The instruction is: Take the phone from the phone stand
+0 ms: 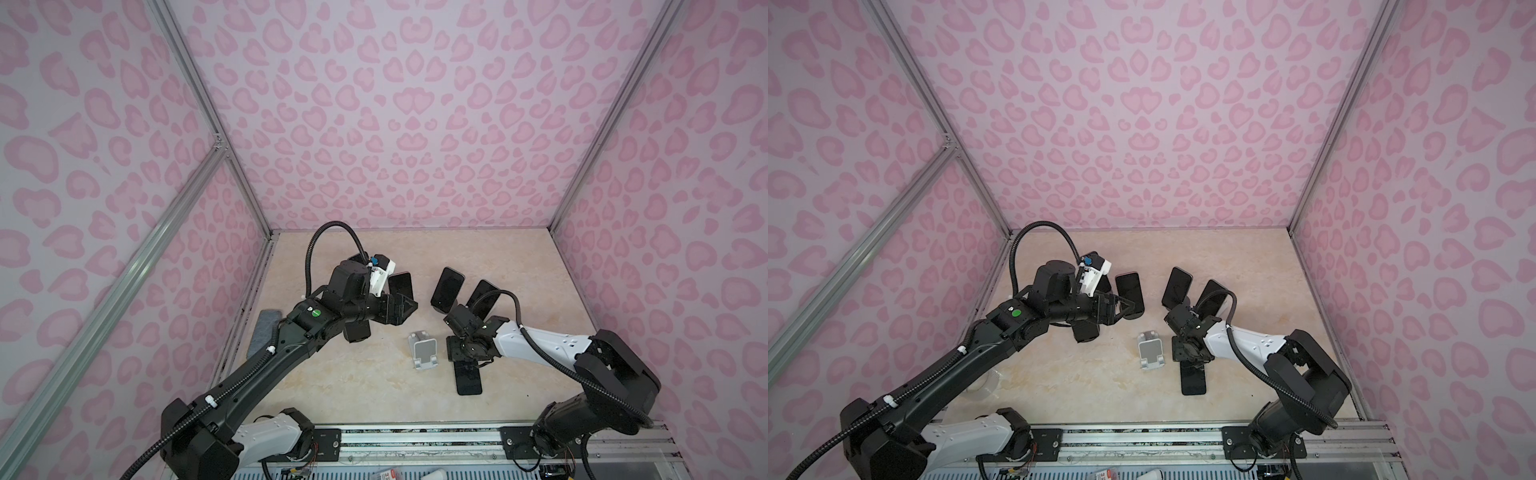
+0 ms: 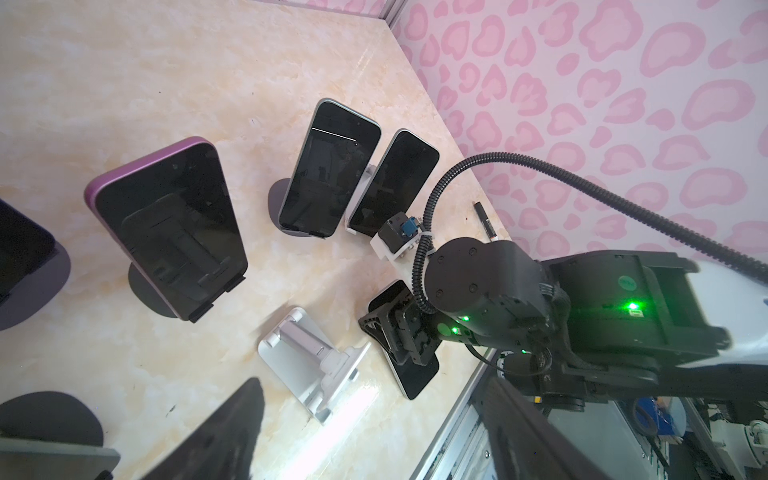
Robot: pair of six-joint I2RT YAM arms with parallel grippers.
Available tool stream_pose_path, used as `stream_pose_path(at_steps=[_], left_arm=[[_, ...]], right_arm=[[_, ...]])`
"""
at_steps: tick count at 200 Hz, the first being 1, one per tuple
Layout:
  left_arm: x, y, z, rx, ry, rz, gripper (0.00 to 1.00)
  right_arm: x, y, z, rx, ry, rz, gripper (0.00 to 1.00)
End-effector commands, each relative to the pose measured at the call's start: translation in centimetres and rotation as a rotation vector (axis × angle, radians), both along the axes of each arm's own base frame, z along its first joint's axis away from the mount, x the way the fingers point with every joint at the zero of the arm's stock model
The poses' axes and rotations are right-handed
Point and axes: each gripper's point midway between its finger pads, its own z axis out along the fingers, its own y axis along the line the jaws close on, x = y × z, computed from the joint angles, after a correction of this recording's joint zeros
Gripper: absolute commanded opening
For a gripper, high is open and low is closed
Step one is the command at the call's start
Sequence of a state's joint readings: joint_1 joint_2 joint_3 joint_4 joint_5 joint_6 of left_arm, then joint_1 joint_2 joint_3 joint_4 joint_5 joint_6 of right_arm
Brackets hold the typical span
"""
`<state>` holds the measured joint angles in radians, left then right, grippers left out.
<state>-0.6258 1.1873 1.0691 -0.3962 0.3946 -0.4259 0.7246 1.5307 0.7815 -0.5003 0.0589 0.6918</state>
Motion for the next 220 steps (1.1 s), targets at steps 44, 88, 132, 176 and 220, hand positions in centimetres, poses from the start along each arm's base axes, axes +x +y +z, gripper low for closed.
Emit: stream_pose_path(at_steps=[44,88,132,176,220], left_arm=[[0.0,-0.2,0.6,-0.008,-0.008,-0.009,0.86],[-0.1,0.0,0.9,-0.012,-0.016,-0.005,0.86],[0.0,-0.1,0.7,-0.011,-0.01,-0.003,0.85],[0.1,0.0,0.6,-0.003,-0.013,0.001,0.85],[0.0,-0.1,0.5,-0.003,-0.007,-0.002,0.85]], right_arm=[[0.5,0.1,-0.8,-0.018,-0.019,-0.042,0.71],[0.1,-0.1,-1.2,-0.021,-0.008,-0.041,0.73],[0.0,-0.2,-1.2,-0.02,-0.003,-0.053,0.77],[0.2,0.2,-0.8,-0.002,-0.01,-0.059,0.8],[0.4,0.4,0.1,0.034,-0.037,-0.079,0.81]])
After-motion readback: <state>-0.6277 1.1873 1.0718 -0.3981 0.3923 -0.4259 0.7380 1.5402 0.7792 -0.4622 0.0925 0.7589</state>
